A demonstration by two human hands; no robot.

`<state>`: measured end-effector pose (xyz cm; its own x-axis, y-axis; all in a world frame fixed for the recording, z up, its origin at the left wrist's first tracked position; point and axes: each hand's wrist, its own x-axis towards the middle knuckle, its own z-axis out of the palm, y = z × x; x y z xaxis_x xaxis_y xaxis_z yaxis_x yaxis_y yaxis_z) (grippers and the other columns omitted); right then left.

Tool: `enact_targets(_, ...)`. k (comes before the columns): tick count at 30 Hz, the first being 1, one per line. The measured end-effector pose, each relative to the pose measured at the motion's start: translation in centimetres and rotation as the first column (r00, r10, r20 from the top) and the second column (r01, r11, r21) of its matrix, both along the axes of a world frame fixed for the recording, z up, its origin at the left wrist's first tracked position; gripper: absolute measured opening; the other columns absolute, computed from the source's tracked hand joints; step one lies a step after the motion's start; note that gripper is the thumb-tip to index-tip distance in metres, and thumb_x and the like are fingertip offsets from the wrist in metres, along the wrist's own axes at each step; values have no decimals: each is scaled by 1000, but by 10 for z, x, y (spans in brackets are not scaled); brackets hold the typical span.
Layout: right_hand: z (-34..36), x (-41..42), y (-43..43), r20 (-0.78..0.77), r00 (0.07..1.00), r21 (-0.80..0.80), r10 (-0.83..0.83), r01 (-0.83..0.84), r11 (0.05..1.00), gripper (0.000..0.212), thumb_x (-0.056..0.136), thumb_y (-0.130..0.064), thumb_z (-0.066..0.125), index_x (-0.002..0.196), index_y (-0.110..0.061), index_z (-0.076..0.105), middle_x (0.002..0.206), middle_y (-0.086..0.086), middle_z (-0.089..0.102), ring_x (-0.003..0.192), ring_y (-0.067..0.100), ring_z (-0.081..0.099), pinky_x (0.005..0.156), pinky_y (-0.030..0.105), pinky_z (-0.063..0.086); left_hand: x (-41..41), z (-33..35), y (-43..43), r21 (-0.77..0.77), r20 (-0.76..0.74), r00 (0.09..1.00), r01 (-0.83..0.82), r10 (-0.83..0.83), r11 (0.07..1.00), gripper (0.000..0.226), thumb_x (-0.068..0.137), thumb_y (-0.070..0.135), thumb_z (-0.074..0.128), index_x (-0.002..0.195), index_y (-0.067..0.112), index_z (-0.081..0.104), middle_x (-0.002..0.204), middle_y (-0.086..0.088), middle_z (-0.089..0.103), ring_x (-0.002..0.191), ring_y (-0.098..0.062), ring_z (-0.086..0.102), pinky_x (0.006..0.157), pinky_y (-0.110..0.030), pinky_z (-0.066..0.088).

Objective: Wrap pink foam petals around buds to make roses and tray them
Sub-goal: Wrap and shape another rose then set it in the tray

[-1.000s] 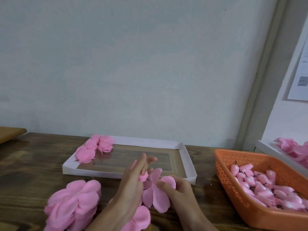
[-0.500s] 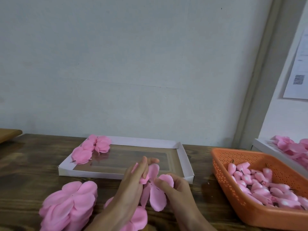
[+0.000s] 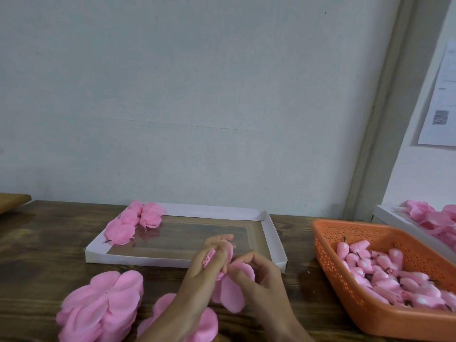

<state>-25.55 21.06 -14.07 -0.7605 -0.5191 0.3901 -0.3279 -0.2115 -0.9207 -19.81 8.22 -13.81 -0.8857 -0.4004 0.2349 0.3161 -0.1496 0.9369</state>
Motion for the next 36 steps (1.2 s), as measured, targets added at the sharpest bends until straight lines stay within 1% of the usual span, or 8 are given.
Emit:
enact_targets(4,0,2,0,-20,999,-88,49,-51,995,17,81,-21,80,95,-15,72,92,15,79,88,26,77,76,31,59,0,0,-1,-2,-1,1000,11,-11,1000,56,74,69,74,114,28,76,105,-6,74,104,-30,71,95,-51,55)
enact_targets(8,2,4,1,-58,995,-121,82,-89,989,39,87,-8,83,123,-12,67,108,14,80,104,32,77,86,36,63,0,0,-3,-71,-59,998,-21,17,997,51,82,60,70,111,19,68,129,1,69,121,-32,67,103,-57,51)
enact_targets(11,6,7,1,-189,981,-69,46,-60,996,39,87,-6,82,121,-25,77,112,4,81,110,24,76,94,35,60,2,2,-1,-191,-109,993,-64,43,979,49,85,63,65,126,38,60,132,8,67,123,-19,65,98,-37,56)
enact_targets(15,6,10,0,-286,958,-2,-5,5,1000,36,86,-12,82,115,-33,80,108,-3,81,107,21,75,94,48,59,5,3,0,-214,-123,992,-22,-5,977,42,85,56,70,117,30,62,125,3,69,111,-17,71,91,-28,55)
enact_targets(21,7,4,2,-200,980,-54,-4,-7,999,29,83,-7,83,107,-22,82,108,4,81,110,26,75,98,50,59,5,3,-7,-162,-117,979,147,-167,976,54,75,46,91,107,17,59,116,-7,69,103,-22,69,87,-30,56)
enact_targets(27,18,-7,14,-174,985,-38,12,-19,999,33,83,-1,85,105,-25,83,110,0,81,105,18,76,87,24,58,4,12,-14,-289,-122,987,63,-102,955,42,78,41,87,112,18,76,111,-9,77,108,-28,72,90,-38,60)
enact_targets(32,18,-9,15,-159,985,22,-61,66,998,25,78,-11,90,100,-21,82,107,4,74,102,24,71,88,38,60,4,11,-16,-304,-198,980,-47,-15,952,31,77,32,86,102,16,84,106,-9,81,107,-27,74,93,-35,60)
enact_targets(36,19,-6,13,-14,995,-2,-101,101,995,52,76,-6,92,118,-28,70,99,1,75,94,24,74,79,41,65,6,12,-17,-240,-215,974,-122,69,963,28,72,35,87,97,23,85,97,-6,82,95,-23,78,79,-28,61)
